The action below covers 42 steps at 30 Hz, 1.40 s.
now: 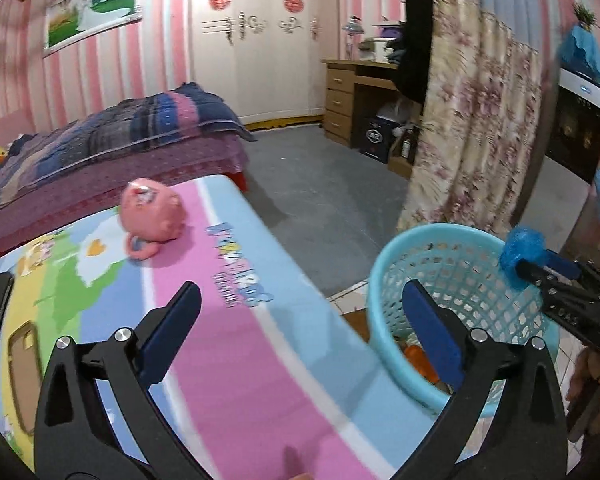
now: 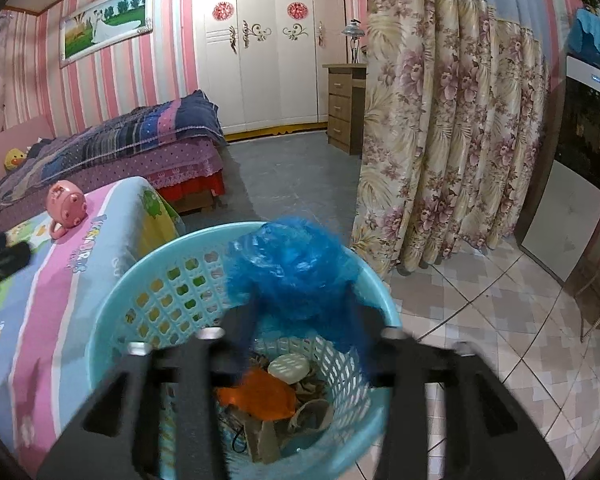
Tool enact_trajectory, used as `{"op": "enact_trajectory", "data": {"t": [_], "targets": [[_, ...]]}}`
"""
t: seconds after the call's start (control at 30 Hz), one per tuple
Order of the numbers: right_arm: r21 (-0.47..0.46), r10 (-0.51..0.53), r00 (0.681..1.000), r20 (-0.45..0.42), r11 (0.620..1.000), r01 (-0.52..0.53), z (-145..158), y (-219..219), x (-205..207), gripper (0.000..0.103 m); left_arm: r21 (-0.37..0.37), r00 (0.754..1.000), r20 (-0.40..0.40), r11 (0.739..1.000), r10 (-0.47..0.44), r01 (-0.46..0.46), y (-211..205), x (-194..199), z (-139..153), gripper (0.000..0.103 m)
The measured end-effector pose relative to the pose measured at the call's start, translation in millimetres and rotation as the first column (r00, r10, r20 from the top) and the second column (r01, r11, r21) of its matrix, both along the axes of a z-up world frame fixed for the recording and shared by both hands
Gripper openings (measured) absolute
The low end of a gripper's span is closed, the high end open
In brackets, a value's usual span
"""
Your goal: Collect trash
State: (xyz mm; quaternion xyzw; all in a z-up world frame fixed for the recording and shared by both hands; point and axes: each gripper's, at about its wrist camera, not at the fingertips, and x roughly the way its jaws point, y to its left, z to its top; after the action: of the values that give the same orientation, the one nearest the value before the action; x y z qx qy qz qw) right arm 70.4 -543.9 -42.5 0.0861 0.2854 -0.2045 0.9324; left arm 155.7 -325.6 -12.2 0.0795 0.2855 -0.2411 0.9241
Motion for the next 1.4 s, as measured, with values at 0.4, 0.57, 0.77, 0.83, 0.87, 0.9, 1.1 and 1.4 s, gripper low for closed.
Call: {"op": "enact_trajectory", "data": {"t": [0.4, 0.57, 0.77, 0.83, 0.87, 0.9, 1.1, 1.4], "targets": [[-0.039, 0.025, 0.997, 0.077, 0.999, -0.022, 38, 62, -31, 0.097, -0.096, 0.992, 0.044, 0.989, 0.116, -0.112, 92, -41, 35, 0.098], [-0.059, 0.089, 0.986, 0.142, 0.995, -0.081, 59, 110, -54, 0.099, -0.076, 0.978, 0.105, 0.982, 0.179, -0.172, 135, -74, 41, 0.098], [-0.062, 0.158, 0.972, 0.174, 0.987, -0.149, 72, 161, -66, 0.099, -0.067, 0.963, 0.106, 0.968, 0.249, -0.243, 185, -103, 38, 0.098], [-0.065, 0.190, 0.965, 0.180, 0.981, -0.181, 74, 182, -69, 0.099, -0.070, 0.956, 0.109, 0.961, 0.273, -0.267, 200, -111, 37, 0.098], [-0.066, 0.202, 0.963, 0.180, 0.979, -0.193, 74, 191, -70, 0.099, -0.072, 0.954, 0.107, 0.959, 0.280, -0.273, 207, -115, 37, 0.098], [-0.072, 0.223, 0.959, 0.177, 0.974, -0.213, 73, 205, -72, 0.099, -0.074, 0.953, 0.106, 0.958, 0.284, -0.277, 212, -117, 36, 0.098], [-0.068, 0.252, 0.951, 0.178, 0.967, -0.244, 70, 254, -79, 0.098, -0.059, 0.943, 0.113, 0.950, 0.312, -0.307, 244, -135, 29, 0.098], [-0.112, 0.280, 0.941, 0.190, 0.958, -0.262, 55, 300, -87, 0.098, -0.085, 0.933, 0.097, 0.937, 0.346, -0.338, 275, -145, 18, 0.098]]}}
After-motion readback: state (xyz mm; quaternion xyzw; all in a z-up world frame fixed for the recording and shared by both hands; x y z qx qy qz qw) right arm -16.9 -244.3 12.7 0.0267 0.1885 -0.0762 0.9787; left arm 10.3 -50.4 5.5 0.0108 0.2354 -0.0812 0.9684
